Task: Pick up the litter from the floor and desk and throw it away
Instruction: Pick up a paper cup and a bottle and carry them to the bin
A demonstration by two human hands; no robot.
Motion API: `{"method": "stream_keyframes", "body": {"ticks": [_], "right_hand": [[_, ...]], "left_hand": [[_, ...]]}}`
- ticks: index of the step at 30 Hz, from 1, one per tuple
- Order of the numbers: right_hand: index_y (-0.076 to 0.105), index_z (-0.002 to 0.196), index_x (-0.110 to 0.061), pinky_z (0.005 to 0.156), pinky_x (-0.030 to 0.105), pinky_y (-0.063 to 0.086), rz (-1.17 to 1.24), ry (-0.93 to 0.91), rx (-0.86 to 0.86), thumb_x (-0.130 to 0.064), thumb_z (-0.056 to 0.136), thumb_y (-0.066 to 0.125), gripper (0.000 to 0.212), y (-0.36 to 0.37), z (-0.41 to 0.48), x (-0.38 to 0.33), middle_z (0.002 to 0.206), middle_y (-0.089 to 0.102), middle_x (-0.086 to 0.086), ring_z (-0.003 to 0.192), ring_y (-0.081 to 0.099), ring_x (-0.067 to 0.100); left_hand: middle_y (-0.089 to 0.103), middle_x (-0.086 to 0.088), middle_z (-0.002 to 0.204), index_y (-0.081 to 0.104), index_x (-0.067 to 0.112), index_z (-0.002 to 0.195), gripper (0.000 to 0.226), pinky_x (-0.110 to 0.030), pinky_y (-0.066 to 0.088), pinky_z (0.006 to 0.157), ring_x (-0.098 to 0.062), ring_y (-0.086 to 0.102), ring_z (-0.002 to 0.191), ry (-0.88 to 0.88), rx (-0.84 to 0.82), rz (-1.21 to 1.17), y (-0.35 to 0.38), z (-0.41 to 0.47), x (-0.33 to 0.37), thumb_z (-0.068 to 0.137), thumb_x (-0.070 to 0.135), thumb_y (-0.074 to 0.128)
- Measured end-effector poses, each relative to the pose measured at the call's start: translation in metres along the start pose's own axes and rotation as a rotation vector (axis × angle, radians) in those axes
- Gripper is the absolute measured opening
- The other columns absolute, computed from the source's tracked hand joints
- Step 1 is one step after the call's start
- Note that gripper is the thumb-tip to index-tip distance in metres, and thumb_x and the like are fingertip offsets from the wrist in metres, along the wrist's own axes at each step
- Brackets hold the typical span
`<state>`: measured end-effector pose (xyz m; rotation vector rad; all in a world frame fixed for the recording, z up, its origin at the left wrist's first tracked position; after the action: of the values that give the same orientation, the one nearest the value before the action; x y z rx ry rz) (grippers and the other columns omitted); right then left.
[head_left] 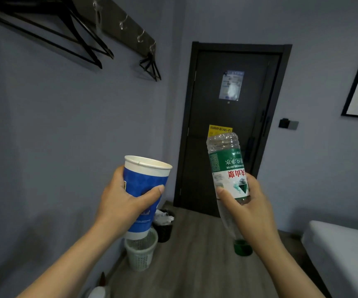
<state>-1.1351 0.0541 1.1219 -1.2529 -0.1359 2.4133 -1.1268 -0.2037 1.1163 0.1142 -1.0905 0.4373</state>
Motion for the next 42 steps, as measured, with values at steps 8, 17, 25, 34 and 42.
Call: {"method": "stream_keyframes", "body": {"ticks": [8, 17, 25, 34, 42], "right_hand": [[0.051, 0.1, -0.052, 0.059, 0.003, 0.045, 0.001, 0.038, -0.021, -0.046, 0.075, 0.069, 0.031, 0.045, 0.076, 0.074, 0.097, 0.06, -0.036, 0.088, 0.06, -0.012], [0.048, 0.1, -0.057, 0.055, 0.011, 0.049, 0.052, 0.095, -0.091, -0.049, 0.077, 0.067, 0.031, 0.07, 0.191, 0.191, 0.098, 0.059, -0.036, 0.087, 0.061, -0.01], [0.047, 0.1, -0.052, 0.055, 0.011, 0.046, 0.05, 0.197, -0.197, -0.044, 0.081, 0.069, 0.03, 0.085, 0.283, 0.296, 0.093, 0.059, -0.037, 0.082, 0.062, -0.009], [0.045, 0.105, -0.049, 0.053, 0.005, 0.045, 0.012, 0.314, -0.292, -0.038, 0.081, 0.071, 0.037, 0.134, 0.346, 0.399, 0.091, 0.063, -0.028, 0.082, 0.061, -0.01], [0.041, 0.118, -0.036, 0.052, 0.008, 0.047, -0.054, 0.417, -0.433, -0.024, 0.081, 0.072, 0.05, 0.221, 0.428, 0.479, 0.092, 0.063, -0.015, 0.078, 0.062, -0.009]], "left_hand": [[0.068, 0.014, 0.084, 0.052, 0.034, 0.097, 0.055, -0.021, 0.05, 0.055, -0.005, 0.067, 0.072, -0.063, -0.018, 0.024, 0.044, 0.085, -0.07, 0.051, 0.049, 0.079], [0.066, 0.023, 0.084, 0.052, 0.034, 0.092, 0.044, -0.01, 0.046, 0.045, 0.001, 0.066, 0.07, -0.075, 0.009, 0.089, 0.143, 0.185, -0.14, 0.061, 0.035, 0.083], [0.065, 0.026, 0.083, 0.05, 0.033, 0.095, 0.047, -0.015, 0.046, 0.051, 0.003, 0.066, 0.069, -0.168, 0.018, 0.167, 0.219, 0.253, -0.195, 0.062, 0.04, 0.083], [0.066, 0.023, 0.082, 0.049, 0.037, 0.093, 0.047, -0.014, 0.045, 0.052, 0.006, 0.065, 0.07, -0.286, 0.024, 0.189, 0.267, 0.326, -0.276, 0.06, 0.042, 0.083], [0.069, 0.012, 0.08, 0.053, 0.033, 0.094, 0.046, -0.019, 0.047, 0.055, 0.001, 0.066, 0.067, -0.395, 0.085, 0.143, 0.283, 0.427, -0.377, 0.063, 0.035, 0.086]]}}
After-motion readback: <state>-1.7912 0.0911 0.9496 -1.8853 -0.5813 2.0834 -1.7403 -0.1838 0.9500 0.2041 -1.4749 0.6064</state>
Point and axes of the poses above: each hand's wrist, its own z-axis towards the middle knuckle, its own y-axis out of the palm, x = y × z, the point moved 2 cm from there along z, towards the middle knuckle
